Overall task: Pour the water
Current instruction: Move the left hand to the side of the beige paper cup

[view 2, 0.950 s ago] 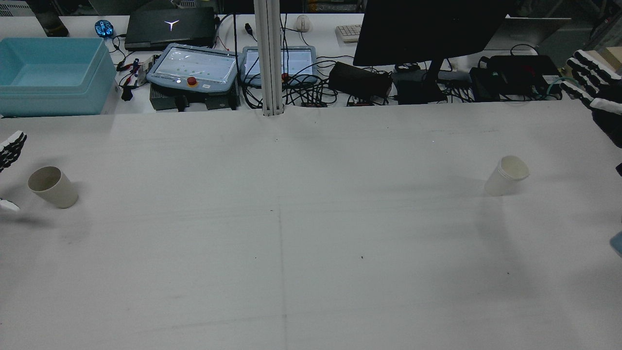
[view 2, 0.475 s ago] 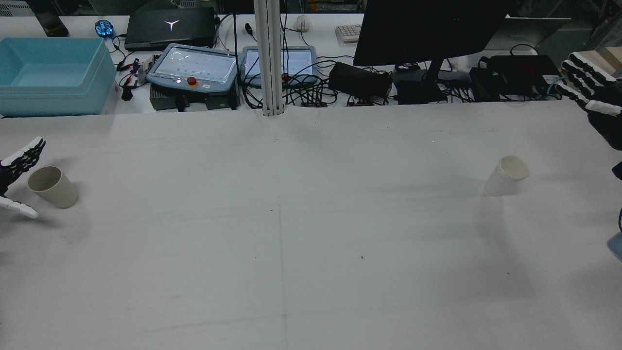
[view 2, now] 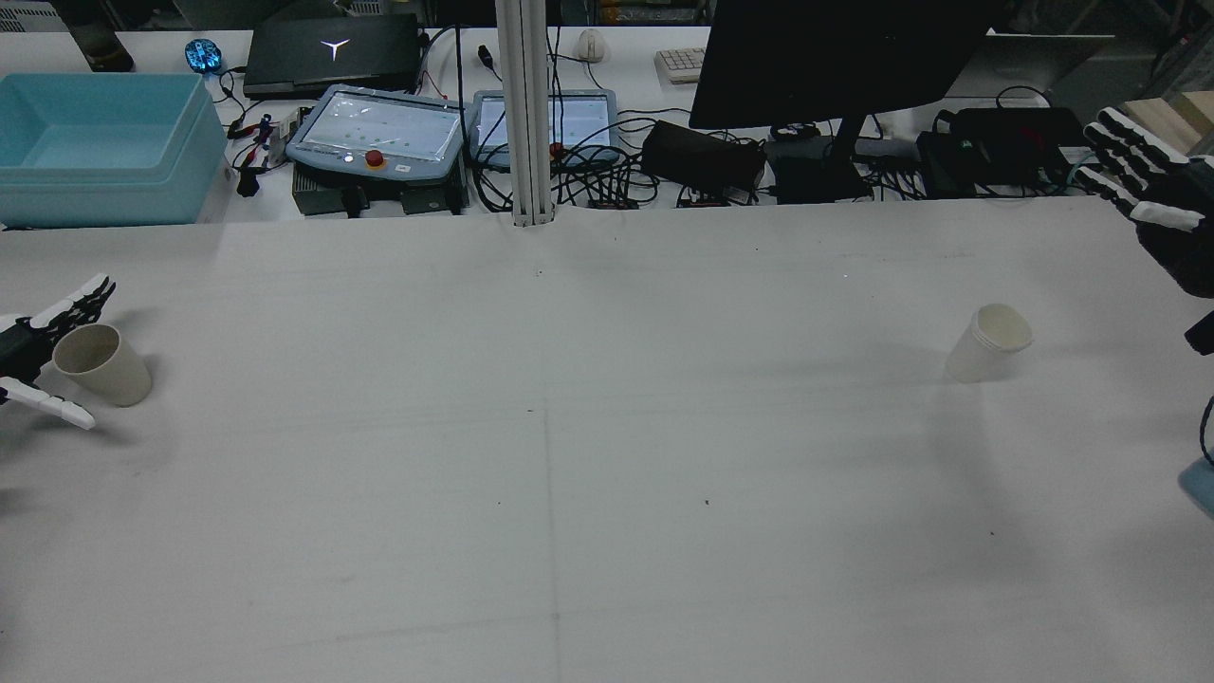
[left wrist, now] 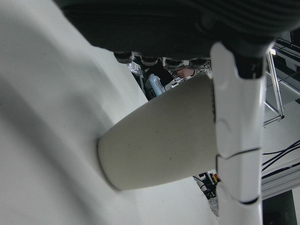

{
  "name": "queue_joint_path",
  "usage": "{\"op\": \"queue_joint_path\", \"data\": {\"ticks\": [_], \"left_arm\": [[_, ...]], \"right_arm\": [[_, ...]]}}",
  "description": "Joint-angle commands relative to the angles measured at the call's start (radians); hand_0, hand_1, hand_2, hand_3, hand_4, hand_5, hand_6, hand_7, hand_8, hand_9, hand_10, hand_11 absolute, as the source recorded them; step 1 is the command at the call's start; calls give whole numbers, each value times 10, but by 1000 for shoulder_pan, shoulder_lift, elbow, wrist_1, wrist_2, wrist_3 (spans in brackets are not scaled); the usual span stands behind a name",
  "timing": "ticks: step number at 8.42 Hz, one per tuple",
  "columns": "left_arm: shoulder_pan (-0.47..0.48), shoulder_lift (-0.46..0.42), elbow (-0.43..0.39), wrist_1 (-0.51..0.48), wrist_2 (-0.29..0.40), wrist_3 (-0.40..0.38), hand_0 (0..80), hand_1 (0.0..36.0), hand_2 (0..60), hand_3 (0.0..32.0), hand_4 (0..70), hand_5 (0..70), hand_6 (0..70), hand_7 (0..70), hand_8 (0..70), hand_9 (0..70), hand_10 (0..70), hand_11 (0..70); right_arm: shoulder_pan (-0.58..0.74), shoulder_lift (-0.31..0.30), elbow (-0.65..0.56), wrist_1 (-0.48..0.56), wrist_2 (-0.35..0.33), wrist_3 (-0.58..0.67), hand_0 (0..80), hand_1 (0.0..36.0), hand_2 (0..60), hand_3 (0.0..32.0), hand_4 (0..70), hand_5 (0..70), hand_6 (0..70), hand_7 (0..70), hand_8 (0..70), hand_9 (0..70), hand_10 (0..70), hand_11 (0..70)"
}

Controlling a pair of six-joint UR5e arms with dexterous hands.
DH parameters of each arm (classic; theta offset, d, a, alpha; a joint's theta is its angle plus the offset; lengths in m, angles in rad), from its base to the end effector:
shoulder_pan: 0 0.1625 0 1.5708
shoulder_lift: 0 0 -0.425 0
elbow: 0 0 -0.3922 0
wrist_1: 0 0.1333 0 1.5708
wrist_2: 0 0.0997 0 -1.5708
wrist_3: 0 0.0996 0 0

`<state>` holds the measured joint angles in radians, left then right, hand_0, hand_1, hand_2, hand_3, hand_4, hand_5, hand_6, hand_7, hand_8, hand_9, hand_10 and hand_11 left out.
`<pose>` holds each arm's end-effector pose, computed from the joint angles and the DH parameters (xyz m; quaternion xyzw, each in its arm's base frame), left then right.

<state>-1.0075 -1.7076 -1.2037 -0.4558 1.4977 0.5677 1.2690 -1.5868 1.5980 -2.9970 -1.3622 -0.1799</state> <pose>0.1796 -0.5476 0.7480 0.0245 0.7816 -0.5410 0.3095 -0.0008 -0.5204 0.6664 0.0215 -0.7586 0.6466 0.0773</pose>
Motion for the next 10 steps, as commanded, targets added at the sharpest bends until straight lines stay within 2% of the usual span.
{"op": "queue_joint_path", "data": {"ticks": [1,6,9,10], "left_arm": [[1,-17,3,12,-1,0,598,220,0,28,29,0,0,19,0,0,0,24],[9,-55,13,40,-13,1,598,222,0,20,40,0,0,28,0,0,0,27],[53,-61,18,58,-42,0,590,215,0,18,49,0,0,30,0,0,3,31],[53,-60,16,66,-43,-2,586,207,0,4,67,0,0,29,2,0,4,32]], "right_arm": [[-2,-1,0,1,0,-1,488,130,0,70,77,54,54,124,13,10,65,108],[0,-1,-4,1,0,-1,487,128,0,74,69,54,49,117,11,9,63,106],[0,-1,-3,1,0,-1,487,127,0,78,65,53,47,114,11,8,64,106],[0,-1,-1,1,0,-1,485,127,0,78,63,54,48,115,11,9,64,107]]}}
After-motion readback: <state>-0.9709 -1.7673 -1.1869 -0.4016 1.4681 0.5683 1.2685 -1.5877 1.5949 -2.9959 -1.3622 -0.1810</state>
